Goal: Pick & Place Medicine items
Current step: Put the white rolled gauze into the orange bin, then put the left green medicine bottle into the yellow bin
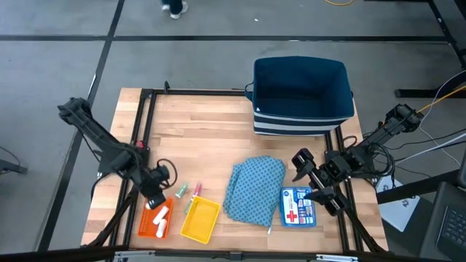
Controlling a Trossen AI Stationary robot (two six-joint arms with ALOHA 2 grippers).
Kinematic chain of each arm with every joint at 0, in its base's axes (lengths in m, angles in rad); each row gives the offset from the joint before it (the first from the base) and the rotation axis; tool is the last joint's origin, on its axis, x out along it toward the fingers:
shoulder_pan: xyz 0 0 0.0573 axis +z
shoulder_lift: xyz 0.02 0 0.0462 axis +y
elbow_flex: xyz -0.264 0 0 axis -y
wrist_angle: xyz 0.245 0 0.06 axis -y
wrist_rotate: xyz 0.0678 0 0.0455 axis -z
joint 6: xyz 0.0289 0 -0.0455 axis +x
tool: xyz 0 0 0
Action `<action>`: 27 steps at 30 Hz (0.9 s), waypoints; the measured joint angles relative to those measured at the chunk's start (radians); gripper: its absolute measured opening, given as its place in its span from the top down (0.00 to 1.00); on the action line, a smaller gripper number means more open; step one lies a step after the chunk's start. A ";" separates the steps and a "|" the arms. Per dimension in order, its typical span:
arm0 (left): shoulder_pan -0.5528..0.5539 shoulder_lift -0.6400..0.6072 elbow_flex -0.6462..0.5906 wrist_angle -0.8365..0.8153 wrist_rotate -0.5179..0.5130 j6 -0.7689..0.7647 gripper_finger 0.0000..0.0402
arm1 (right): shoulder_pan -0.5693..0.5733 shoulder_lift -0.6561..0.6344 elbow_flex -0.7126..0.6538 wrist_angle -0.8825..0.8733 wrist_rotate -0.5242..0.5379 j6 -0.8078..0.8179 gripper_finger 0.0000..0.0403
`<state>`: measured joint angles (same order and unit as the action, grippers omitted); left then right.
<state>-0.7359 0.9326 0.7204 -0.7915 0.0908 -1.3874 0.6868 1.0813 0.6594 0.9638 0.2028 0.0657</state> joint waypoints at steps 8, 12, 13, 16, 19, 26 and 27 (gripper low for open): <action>-0.097 0.070 -0.062 0.162 -0.028 -0.099 0.88 | 0.000 0.000 0.000 -0.003 0.026 0.016 0.43; -0.133 0.113 -0.062 0.169 -0.017 -0.126 0.88 | -0.007 0.000 0.000 -0.004 0.025 0.024 0.43; -0.143 0.125 -0.062 0.172 -0.017 -0.136 0.88 | -0.009 0.000 0.000 -0.006 0.026 0.028 0.43; -0.161 0.157 -0.062 0.184 -0.010 -0.166 0.85 | -0.017 0.000 0.000 -0.014 0.026 0.037 0.43; -0.172 0.178 -0.062 0.198 0.006 -0.199 0.79 | -0.027 0.000 0.000 -0.022 0.025 0.058 0.43; -0.175 0.180 -0.062 0.235 -0.012 -0.250 0.57 | -0.042 0.000 0.000 -0.030 0.025 0.077 0.43; -0.175 0.180 -0.062 0.245 -0.015 -0.256 0.54 | -0.043 0.000 0.000 -0.030 0.026 0.081 0.43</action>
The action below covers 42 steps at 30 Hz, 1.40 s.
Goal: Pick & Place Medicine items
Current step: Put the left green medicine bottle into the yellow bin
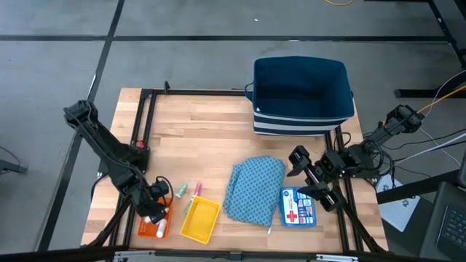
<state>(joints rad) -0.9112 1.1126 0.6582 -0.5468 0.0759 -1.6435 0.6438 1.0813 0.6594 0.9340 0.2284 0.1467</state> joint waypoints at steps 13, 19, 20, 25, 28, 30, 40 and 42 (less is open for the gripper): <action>0.072 -0.044 0.135 -0.019 -0.205 -0.001 0.44 | 0.000 0.000 0.000 -0.008 0.000 0.003 0.43; 0.156 -0.045 0.230 -0.103 -0.240 0.094 0.44 | 0.000 0.000 0.000 -0.008 0.000 0.003 0.43; 0.175 -0.045 0.239 -0.115 -0.236 0.114 0.44 | 0.000 0.000 0.000 -0.008 0.000 0.004 0.43; 0.269 -0.045 0.250 -0.140 -0.233 0.242 0.44 | 0.000 0.001 0.000 0.082 0.023 0.117 0.43; 0.323 -0.045 0.250 -0.133 -0.233 0.306 0.44 | 0.000 0.000 0.001 0.192 0.026 0.237 0.43; 0.352 -0.044 0.250 -0.125 -0.233 0.347 0.44 | 0.000 -0.001 0.001 0.220 0.026 0.303 0.43; 0.459 -0.043 0.250 -0.126 -0.251 0.441 0.44 | -0.006 0.000 0.001 0.180 0.352 0.314 0.43; 0.471 -0.043 0.250 -0.126 -0.266 0.450 0.44 | -0.005 0.000 0.001 0.176 0.433 0.303 0.43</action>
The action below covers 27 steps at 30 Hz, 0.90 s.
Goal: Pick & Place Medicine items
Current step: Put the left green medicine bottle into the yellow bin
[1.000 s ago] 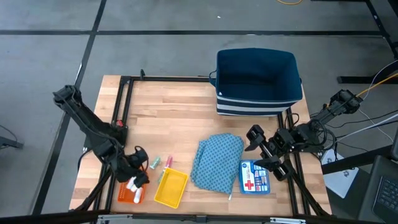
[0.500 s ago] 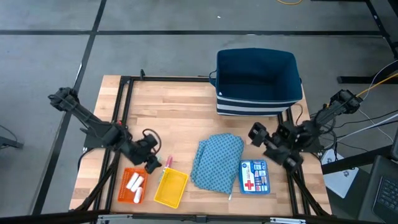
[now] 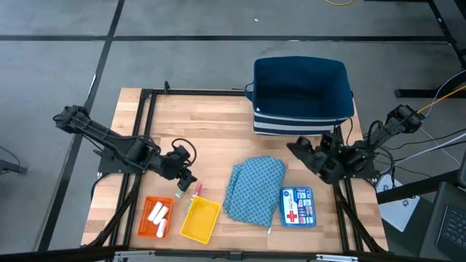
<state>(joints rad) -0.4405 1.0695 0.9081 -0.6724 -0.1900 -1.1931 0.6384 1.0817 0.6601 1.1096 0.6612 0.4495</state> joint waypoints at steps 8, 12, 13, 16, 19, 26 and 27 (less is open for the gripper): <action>0.025 0.019 0.000 0.003 -0.037 -0.019 0.44 | -0.022 0.000 0.000 -0.063 0.161 -0.066 0.43; 0.025 0.063 0.000 0.002 -0.037 -0.045 0.44 | -0.046 0.000 0.000 -0.152 0.235 0.047 0.43; 0.025 0.078 0.000 0.002 -0.035 -0.057 0.44 | -0.049 0.000 0.000 -0.182 0.257 0.060 0.43; 0.025 0.129 0.000 0.003 -0.027 -0.101 0.44 | -0.071 0.000 0.000 -0.239 0.269 0.080 0.43; 0.024 0.177 0.000 0.003 -0.028 -0.154 0.44 | -0.117 0.000 0.000 -0.246 0.111 0.094 0.43; 0.024 0.212 0.000 -0.036 0.010 -0.260 0.44 | -0.178 0.000 0.111 -0.557 0.038 0.044 0.43; 0.023 0.211 0.000 -0.055 0.015 -0.279 0.44 | -0.186 0.000 0.139 -0.633 0.037 0.044 0.43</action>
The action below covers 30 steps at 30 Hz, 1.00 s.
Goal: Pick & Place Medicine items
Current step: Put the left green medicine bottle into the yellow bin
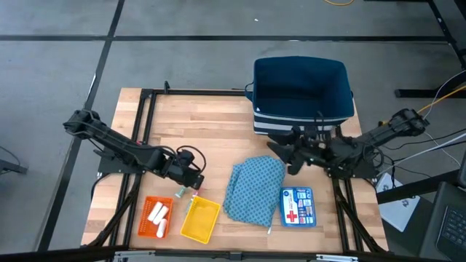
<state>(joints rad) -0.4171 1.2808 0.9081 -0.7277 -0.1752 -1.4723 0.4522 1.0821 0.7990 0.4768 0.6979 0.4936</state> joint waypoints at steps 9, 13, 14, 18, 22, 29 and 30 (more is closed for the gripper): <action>-0.055 -0.002 0.000 -0.106 0.067 -0.104 0.44 | -0.037 0.008 0.119 -0.329 -0.067 0.049 0.43; -0.076 0.012 0.000 -0.129 0.065 -0.121 0.44 | -0.039 0.009 0.119 -0.329 -0.083 0.049 0.43; -0.078 0.020 0.000 -0.141 0.068 -0.122 0.44 | -0.039 0.012 0.119 -0.329 -0.085 0.049 0.43; -0.082 0.076 0.000 -0.149 0.110 -0.112 0.44 | -0.039 0.023 0.119 -0.331 -0.089 0.054 0.43; -0.080 0.132 0.000 -0.090 0.134 -0.068 0.44 | -0.039 0.035 0.119 -0.338 -0.089 0.082 0.43; -0.069 0.201 0.000 -0.058 0.168 -0.046 0.44 | -0.039 0.057 0.119 -0.338 -0.140 0.106 0.43; -0.070 0.209 0.000 -0.065 0.168 -0.041 0.44 | -0.039 0.060 0.119 -0.340 -0.141 0.110 0.43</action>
<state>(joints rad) -0.4866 1.4894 0.9081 -0.7923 -0.0071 -1.5135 0.4133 1.1419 0.9176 0.1371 0.5564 0.6033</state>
